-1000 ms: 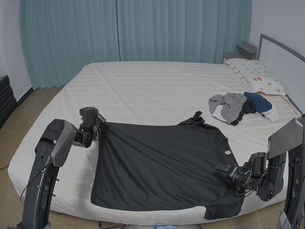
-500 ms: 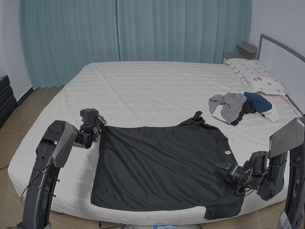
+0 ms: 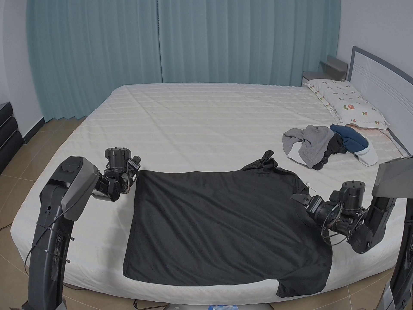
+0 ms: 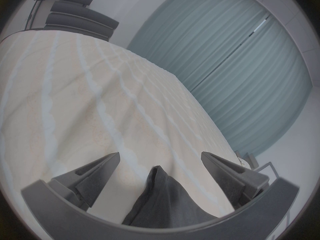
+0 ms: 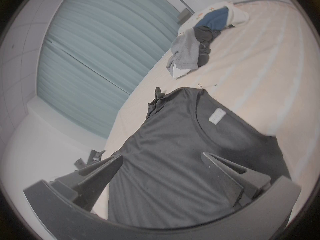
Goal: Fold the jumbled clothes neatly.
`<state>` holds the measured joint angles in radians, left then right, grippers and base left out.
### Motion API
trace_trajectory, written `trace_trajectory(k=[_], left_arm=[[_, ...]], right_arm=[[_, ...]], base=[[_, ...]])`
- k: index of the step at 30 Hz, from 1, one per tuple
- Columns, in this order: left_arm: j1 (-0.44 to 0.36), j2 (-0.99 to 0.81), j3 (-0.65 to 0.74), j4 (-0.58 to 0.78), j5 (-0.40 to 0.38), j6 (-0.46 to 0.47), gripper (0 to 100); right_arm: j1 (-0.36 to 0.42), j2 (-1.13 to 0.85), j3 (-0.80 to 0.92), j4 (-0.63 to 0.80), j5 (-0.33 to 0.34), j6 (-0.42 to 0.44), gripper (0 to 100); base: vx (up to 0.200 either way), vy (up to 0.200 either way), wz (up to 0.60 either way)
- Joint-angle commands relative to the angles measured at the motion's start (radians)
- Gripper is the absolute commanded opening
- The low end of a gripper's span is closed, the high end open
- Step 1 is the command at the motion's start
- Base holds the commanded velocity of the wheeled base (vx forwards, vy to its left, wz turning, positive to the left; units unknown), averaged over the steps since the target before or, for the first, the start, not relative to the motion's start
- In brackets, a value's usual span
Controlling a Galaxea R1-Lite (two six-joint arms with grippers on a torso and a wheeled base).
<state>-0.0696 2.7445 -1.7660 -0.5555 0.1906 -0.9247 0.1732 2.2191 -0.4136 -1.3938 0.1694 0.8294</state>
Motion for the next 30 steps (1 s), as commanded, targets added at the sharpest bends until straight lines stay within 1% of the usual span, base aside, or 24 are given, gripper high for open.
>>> trace_trajectory(k=[1, 2, 4, 5, 6, 7, 8, 11, 17, 19, 25, 30], left_arm=[[0.042, -0.167, 0.186, 0.0, -0.097, -0.1, 100], [0.048, -0.174, 0.198, -0.001, -0.108, -0.103, 100], [0.048, -0.174, 0.198, -0.001, -0.108, -0.103, 100], [0.063, -0.177, 0.214, -0.007, -0.111, -0.103, 100], [0.067, -0.177, 0.215, -0.004, -0.111, -0.103, 100], [0.067, -0.177, 0.215, -0.004, -0.111, -0.103, 100], [0.067, -0.172, 0.215, -0.003, -0.111, -0.103, 100], [0.065, -0.167, 0.218, -0.001, -0.109, -0.102, 100], [0.062, -0.166, 0.218, -0.001, -0.109, -0.098, 100], [0.062, -0.166, 0.218, -0.001, -0.109, -0.1, 100], [0.06, -0.164, 0.218, -0.001, -0.105, -0.098, 100], [0.06, -0.161, 0.218, -0.001, -0.105, -0.098, 100]], right_arm=[[0.031, 0.005, -0.442, 0.427, -0.163, -0.191, 100], [0.034, 0.033, -0.514, 0.473, -0.185, -0.217, 100], [0.034, 0.033, -0.514, 0.473, -0.185, -0.217, 100], [0.032, 0.128, -0.685, 0.552, -0.217, -0.38, 100], [0.032, 0.155, -0.722, 0.567, -0.222, -0.434, 100], [0.032, 0.162, -0.726, 0.569, -0.223, -0.441, 100], [0.034, 0.218, -0.798, 0.587, -0.246, -0.532, 100], [0.04, 0.307, -0.901, 0.598, -0.287, -0.602, 100], [0.037, 0.416, -1.061, 0.662, -0.33, -0.615, 100], [0.031, 0.459, -1.14, 0.679, -0.358, -0.616, 100], [0.015, 0.507, -1.286, 0.765, -0.367, -0.615, 100], [0.015, 0.56, -1.361, 0.789, -0.369, -0.615, 100]], base=[[0.0, 0.0, 0.0], [0.0, 0.0, 0.0], [0.0, 0.0, 0.0], [0.0, 0.0, 0.0], [0.0, 0.0, 0.0], [0.0, 0.0, 0.0], [0.0, 0.0, 0.0], [0.0, 0.0, 0.0], [0.0, 0.0, 0.0], [0.0, 0.0, 0.0], [0.0, 0.0, 0.0], [0.0, 0.0, 0.0]])
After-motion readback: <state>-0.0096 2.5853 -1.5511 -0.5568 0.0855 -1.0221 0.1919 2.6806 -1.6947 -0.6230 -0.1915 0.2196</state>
